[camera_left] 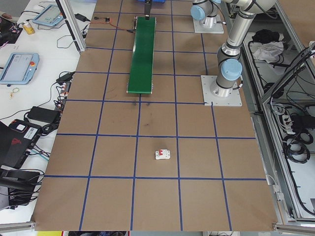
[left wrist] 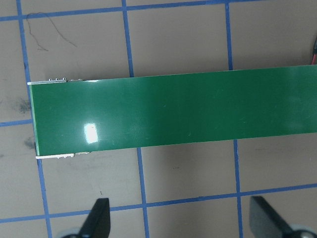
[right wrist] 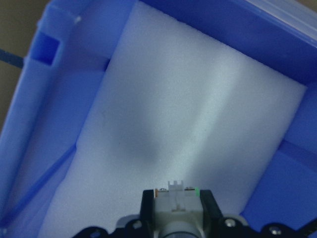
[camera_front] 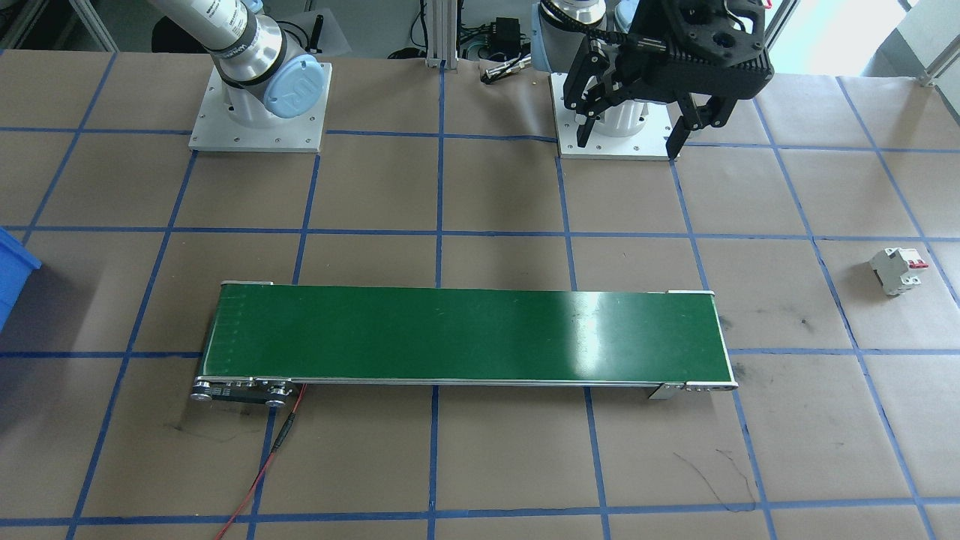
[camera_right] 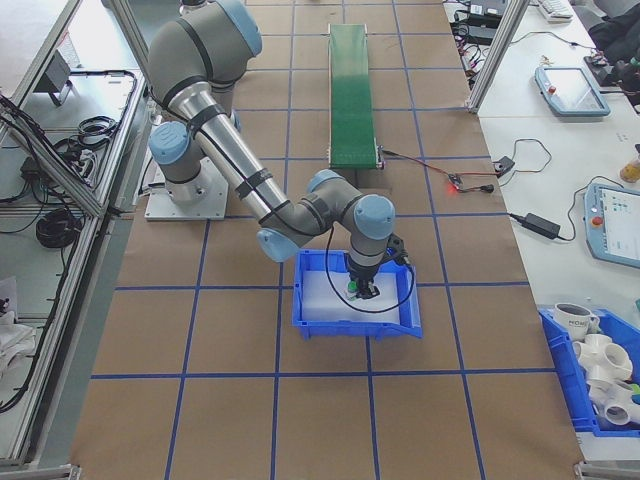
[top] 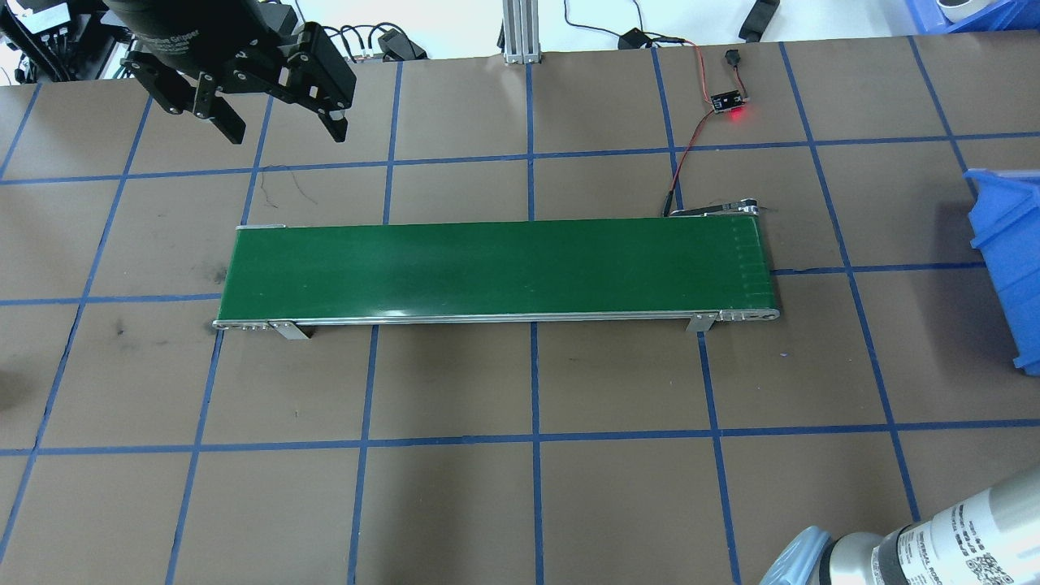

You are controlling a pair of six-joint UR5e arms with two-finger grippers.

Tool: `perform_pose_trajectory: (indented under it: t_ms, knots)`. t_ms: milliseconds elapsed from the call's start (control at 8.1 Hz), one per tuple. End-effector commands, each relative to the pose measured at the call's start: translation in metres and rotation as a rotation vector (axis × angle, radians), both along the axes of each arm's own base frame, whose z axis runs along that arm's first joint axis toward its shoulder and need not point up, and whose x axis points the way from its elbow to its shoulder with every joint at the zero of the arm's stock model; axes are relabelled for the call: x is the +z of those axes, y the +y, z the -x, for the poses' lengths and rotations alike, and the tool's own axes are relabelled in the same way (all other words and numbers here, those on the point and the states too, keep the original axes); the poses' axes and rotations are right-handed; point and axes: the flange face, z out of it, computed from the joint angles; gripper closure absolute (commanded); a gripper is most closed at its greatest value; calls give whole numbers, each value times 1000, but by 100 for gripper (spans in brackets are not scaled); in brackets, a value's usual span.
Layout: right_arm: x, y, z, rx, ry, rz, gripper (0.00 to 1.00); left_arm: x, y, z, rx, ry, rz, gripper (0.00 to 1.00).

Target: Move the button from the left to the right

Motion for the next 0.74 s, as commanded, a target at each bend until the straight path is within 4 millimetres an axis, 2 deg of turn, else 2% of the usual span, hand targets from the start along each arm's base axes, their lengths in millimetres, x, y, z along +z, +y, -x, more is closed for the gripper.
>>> perform_pose_trajectory:
  t_ms: [0, 123, 370, 617]
  knots:
    - [-26, 3, 1, 3, 10, -6, 31, 0, 0, 0, 0, 0, 0, 0]
    - [-26, 4, 0, 3, 10, -6, 11, 0, 0, 0, 0, 0, 0, 0]
    - [-7, 5, -2, 16, 31, 10, 0, 0, 0, 0, 0, 0, 0, 0]
    - [55, 19, -15, 30, 72, 45, 0, -1, 0, 0, 0, 0, -3, 0]
